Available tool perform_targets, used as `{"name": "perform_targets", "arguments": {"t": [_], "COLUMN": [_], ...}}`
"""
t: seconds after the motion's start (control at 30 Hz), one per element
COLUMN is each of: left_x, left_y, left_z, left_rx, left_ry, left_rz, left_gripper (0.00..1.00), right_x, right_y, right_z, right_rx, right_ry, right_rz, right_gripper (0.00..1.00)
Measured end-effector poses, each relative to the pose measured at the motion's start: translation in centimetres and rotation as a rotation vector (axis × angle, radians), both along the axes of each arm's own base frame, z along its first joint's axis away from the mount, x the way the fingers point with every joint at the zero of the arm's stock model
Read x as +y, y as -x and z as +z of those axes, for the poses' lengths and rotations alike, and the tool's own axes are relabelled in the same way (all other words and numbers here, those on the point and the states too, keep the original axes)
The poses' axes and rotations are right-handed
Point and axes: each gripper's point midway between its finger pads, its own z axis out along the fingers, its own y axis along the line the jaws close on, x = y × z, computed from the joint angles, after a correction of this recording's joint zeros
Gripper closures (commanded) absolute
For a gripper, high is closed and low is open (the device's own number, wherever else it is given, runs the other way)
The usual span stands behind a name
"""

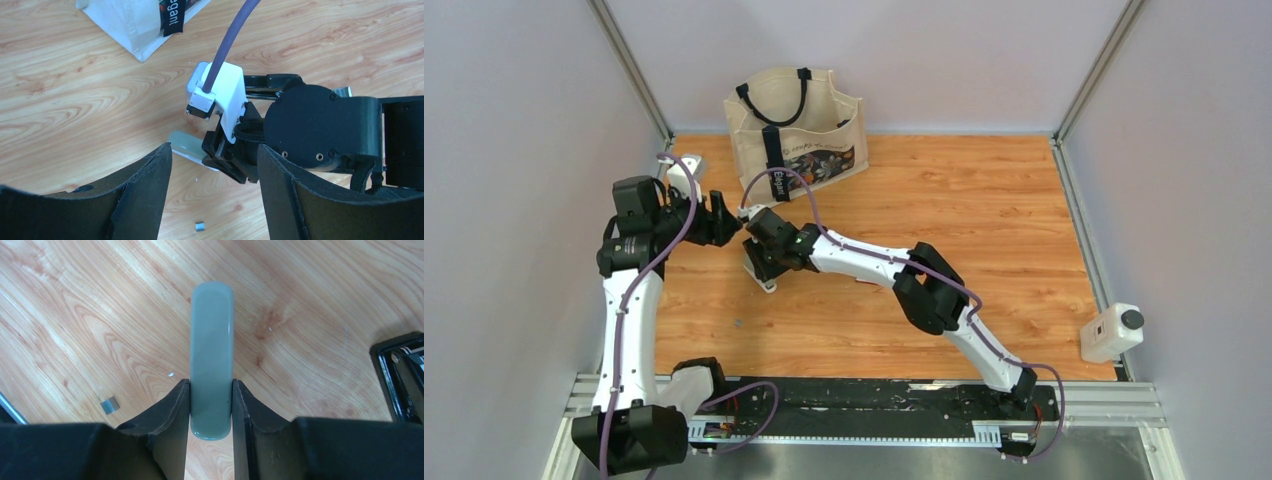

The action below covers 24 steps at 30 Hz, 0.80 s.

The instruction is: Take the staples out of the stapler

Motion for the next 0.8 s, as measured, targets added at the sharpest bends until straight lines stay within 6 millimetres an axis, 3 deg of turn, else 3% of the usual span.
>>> {"name": "perform_targets", "arguments": {"t": [0.1,0.17,0.27,0.5,0.57,0.6,0.8], "left_x": [0.1,0.2,0.6,1.2,1.2,1.3,1.2], "left_y": [-0.1,-0.3,-0.7,-1.6,-1.6,-1.6,-1.8], "left_z": [-0.1,-0.3,-0.7,-2.4,-2.5,-2.4,-2.8], "left_rx": [0.004,0.007,0.012,0.06,0.059,0.056,0.057], "left_ry": [-0.001,-0.004,-0.017,-0.026,-0.029,-0.031,-0.032], "left_rz": [0.004,0.008,0.017,0.034,0.033,0.033,0.026], "left_gripper": [0.28,0.28,0.28,0.28,0.27,0.22,0.18], "right_x": [0.7,1.2,1.3,-0.8,-2.3,-3.5,-10.2], "right_y": [0.3,0.8,2.1,2.8,1.8,1.0,-6.8], "right_z": [0.3,0.4,0.0,-0.7,0.5,1.5,10.2], "right_rx": [0.004,0.012,0.032,0.036,0.024,0.011,-0.143], "right_ry": [-0.01,-0.017,-0.003,0.071,0.075,0.073,0.0], "right_rz": [-0.014,-0.021,-0.025,-0.033,-0.049,-0.059,-0.114], "right_gripper": [0.53,0.48,0.27,0.21,0.19,0.18,0.14]}}
